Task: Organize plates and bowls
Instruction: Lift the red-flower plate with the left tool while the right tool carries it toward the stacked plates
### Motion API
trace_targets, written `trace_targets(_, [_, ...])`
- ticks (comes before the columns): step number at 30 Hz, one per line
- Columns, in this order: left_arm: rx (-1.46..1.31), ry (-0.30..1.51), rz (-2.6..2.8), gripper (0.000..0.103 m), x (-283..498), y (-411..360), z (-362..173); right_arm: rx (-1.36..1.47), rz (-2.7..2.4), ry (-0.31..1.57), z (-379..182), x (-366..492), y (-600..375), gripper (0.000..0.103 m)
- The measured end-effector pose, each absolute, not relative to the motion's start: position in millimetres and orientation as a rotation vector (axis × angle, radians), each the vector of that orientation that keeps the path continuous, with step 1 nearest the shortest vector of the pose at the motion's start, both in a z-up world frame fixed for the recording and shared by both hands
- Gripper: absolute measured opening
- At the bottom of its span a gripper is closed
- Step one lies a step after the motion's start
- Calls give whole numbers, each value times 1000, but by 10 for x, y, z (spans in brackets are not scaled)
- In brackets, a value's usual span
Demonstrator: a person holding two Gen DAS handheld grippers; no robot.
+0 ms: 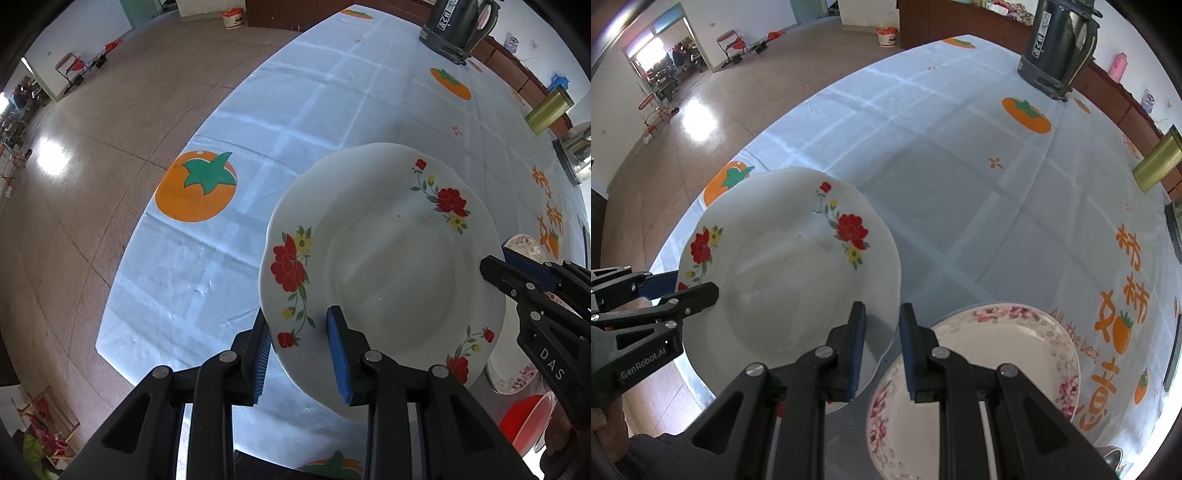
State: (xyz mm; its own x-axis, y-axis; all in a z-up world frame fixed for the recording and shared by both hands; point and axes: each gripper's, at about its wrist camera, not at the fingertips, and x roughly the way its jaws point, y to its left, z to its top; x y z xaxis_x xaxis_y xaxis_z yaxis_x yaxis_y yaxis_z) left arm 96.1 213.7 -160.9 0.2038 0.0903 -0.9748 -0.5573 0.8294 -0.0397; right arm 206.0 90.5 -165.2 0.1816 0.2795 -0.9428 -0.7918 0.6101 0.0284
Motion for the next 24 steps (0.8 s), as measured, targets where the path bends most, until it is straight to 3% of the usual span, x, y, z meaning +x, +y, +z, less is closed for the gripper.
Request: trace_targets(24, [-350,1268,405,32,992,1733,-1368,-483,759,1110,-1355,1947,397,18])
